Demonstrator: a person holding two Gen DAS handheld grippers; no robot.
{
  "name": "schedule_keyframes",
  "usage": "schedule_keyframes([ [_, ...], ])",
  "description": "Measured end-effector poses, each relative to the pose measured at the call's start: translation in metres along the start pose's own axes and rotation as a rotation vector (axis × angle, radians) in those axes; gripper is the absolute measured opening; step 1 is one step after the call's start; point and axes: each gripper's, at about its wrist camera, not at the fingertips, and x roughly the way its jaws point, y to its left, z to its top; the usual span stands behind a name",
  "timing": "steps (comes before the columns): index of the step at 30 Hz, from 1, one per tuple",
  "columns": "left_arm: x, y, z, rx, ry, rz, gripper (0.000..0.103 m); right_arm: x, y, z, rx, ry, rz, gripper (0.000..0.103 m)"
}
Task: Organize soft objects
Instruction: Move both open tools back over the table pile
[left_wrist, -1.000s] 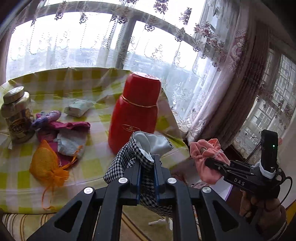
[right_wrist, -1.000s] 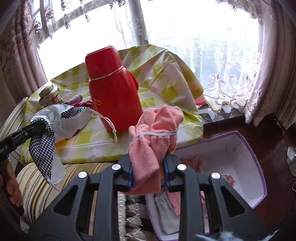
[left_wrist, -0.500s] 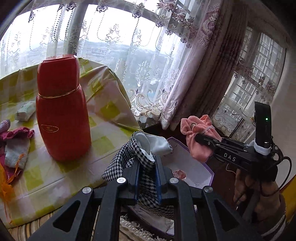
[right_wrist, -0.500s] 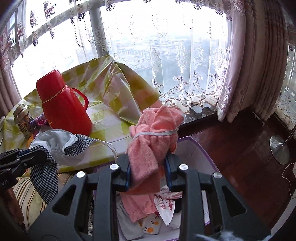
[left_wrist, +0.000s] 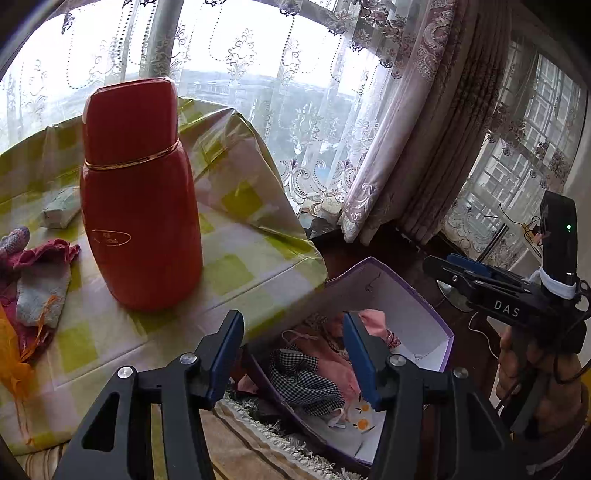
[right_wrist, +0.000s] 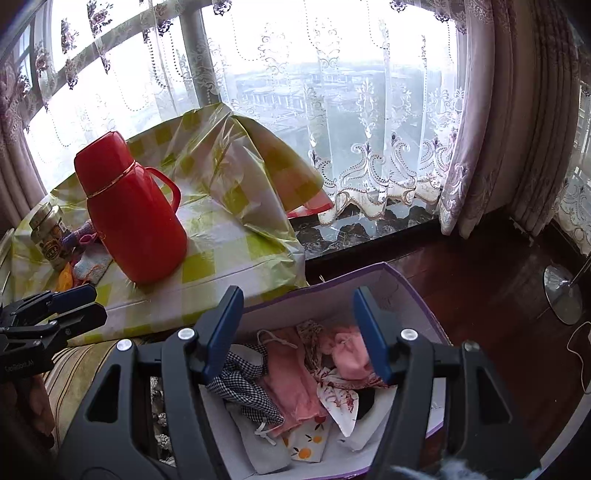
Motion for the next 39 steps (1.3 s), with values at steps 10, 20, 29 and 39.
schedule_keyframes([
  [10,-0.031,0.062,-0.029,-0.114,-0.013,0.08,0.058,0.002,0.059,-0.008,-0.104,0.03,0.097,0.065],
  [20,-0.074,0.159,-0.057,-0.336,-0.052,0.207,0.058,0.008,0.127,-0.014,-0.226,0.076,0.184,0.065],
  [29,-0.098,0.259,-0.083,-0.627,-0.046,0.35,0.072,0.016,0.195,-0.011,-0.348,0.09,0.267,0.065],
  [39,-0.072,0.322,-0.078,-0.74,0.054,0.351,0.086,0.032,0.256,-0.012,-0.43,0.116,0.35,0.068],
])
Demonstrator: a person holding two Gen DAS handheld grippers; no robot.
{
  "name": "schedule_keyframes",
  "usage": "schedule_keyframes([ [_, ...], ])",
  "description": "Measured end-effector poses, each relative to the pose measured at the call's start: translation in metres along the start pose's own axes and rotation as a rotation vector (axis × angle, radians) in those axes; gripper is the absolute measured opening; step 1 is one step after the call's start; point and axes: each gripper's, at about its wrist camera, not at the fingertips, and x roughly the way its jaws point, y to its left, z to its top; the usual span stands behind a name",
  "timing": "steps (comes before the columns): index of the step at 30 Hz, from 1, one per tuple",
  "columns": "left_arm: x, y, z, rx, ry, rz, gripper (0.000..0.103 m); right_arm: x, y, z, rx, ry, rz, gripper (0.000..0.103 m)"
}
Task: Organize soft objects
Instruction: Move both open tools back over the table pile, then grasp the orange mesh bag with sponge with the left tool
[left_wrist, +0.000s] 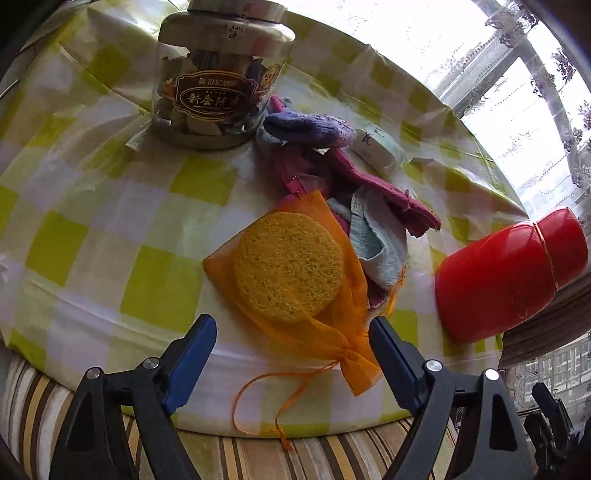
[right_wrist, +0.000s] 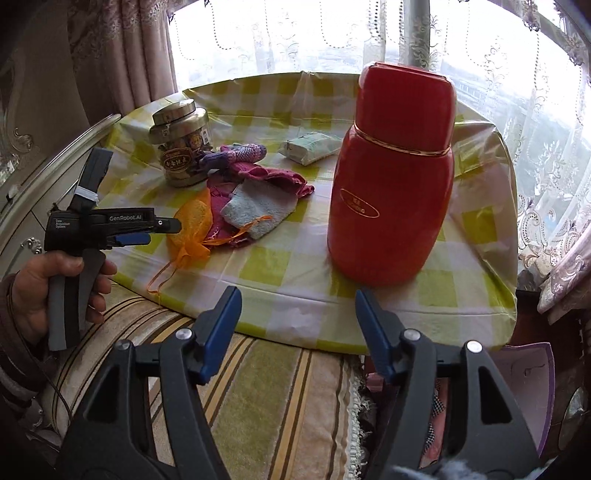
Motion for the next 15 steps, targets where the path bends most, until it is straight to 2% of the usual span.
schedule_keyframes([
  [6,0.031,0.004,0.02,-0.01,0.047,0.014,0.087,0.017,0.015,0.011,-0.026,0.012,0.028,0.069],
  [10,0.044,0.004,0.024,0.033,0.032,0.034,0.087,0.029,0.025,0.022,-0.036,0.012,0.036,0.07],
  [15,0.047,0.001,0.025,0.077,0.007,0.022,0.09,0.051,0.04,0.038,-0.066,0.017,0.035,0.074],
])
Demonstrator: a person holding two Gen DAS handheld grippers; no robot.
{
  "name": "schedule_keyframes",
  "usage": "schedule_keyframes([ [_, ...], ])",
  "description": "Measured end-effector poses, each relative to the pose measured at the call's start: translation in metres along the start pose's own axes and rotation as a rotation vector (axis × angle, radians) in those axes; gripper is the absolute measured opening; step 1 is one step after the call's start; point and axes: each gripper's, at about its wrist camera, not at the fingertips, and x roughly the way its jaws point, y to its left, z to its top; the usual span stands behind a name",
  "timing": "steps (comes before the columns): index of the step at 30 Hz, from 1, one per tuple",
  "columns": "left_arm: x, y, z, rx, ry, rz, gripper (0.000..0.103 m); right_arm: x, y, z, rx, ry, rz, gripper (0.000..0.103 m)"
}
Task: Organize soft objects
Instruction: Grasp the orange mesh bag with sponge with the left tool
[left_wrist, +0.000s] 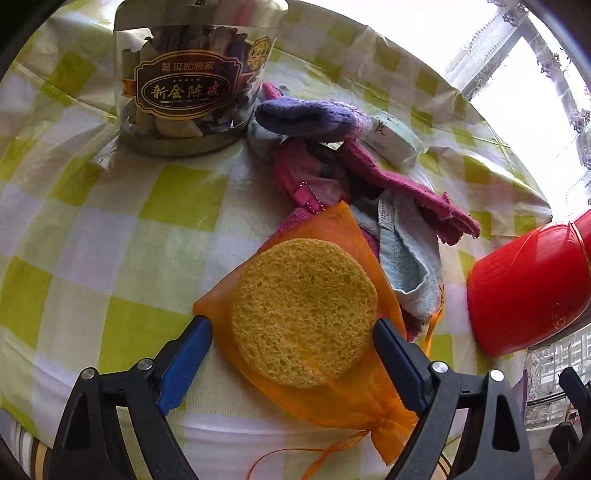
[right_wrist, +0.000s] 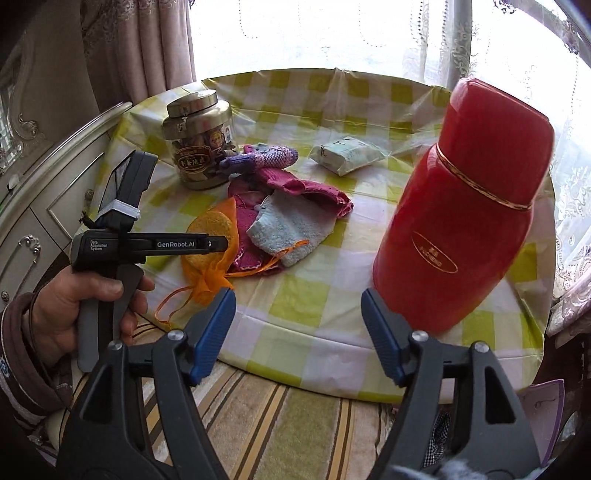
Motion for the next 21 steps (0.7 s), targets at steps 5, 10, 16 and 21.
schedule_keyframes([
  [5,-0.001,-0.004,-0.003,0.031,-0.011,-0.002,0.09,0.023,0.012,0.021,-0.046,0.008,-0.012,0.074],
  [10,0.003,-0.008,-0.004,0.071,-0.026,0.016,0.09,0.047,0.02,0.05,-0.091,0.008,-0.038,0.074],
  [16,0.003,-0.011,-0.005,0.096,-0.049,0.024,0.081,0.089,0.02,0.087,-0.138,0.029,-0.091,0.074],
  [21,-0.001,-0.006,-0.008,0.078,-0.083,0.015,0.081,0.13,0.019,0.111,-0.156,0.082,-0.079,0.074],
])
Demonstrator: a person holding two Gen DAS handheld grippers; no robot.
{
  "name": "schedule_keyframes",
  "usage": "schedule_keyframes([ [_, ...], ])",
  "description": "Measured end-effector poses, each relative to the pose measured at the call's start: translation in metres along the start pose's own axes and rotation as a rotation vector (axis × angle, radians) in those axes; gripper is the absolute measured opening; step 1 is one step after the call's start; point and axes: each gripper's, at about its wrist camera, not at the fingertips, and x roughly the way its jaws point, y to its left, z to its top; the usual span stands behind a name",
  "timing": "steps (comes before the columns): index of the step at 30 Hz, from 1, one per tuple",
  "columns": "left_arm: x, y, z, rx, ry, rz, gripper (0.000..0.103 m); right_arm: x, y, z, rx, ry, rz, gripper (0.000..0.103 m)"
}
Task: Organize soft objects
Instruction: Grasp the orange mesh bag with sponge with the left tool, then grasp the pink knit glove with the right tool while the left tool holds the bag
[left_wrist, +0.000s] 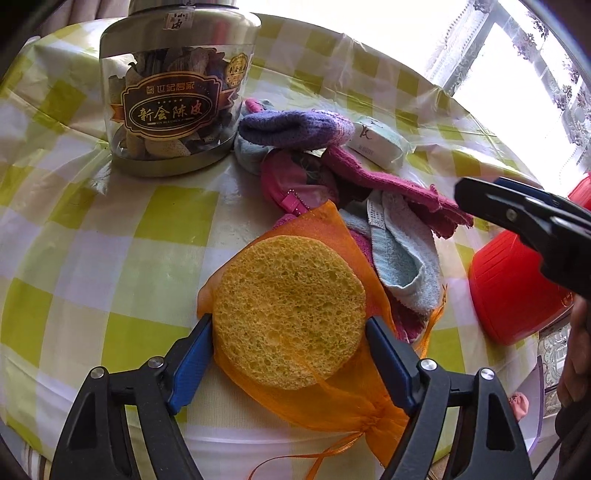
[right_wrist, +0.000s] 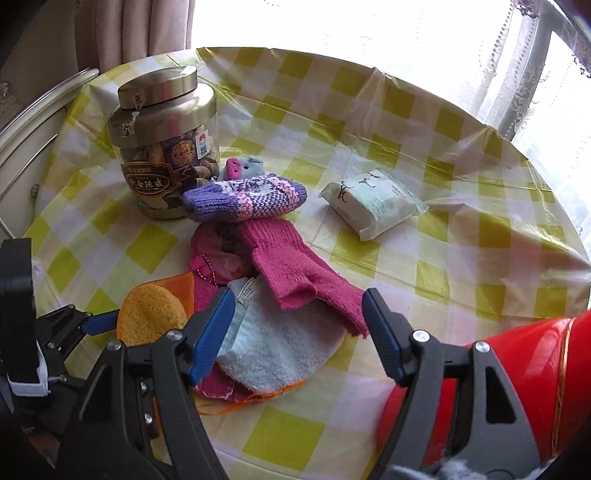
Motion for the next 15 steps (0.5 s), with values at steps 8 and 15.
schedule_keyframes([
  [8,-0.014,0.016,-0.001,-0.066,-0.074,-0.013,0.081,0.061,0.002,0.025,-0.01,0.096,0.088,0.074],
  [15,-0.02,0.022,-0.003,-0.081,-0.099,-0.028,0.081,0.103,-0.023,0.034,0.092,0.176,0.142,0.056],
])
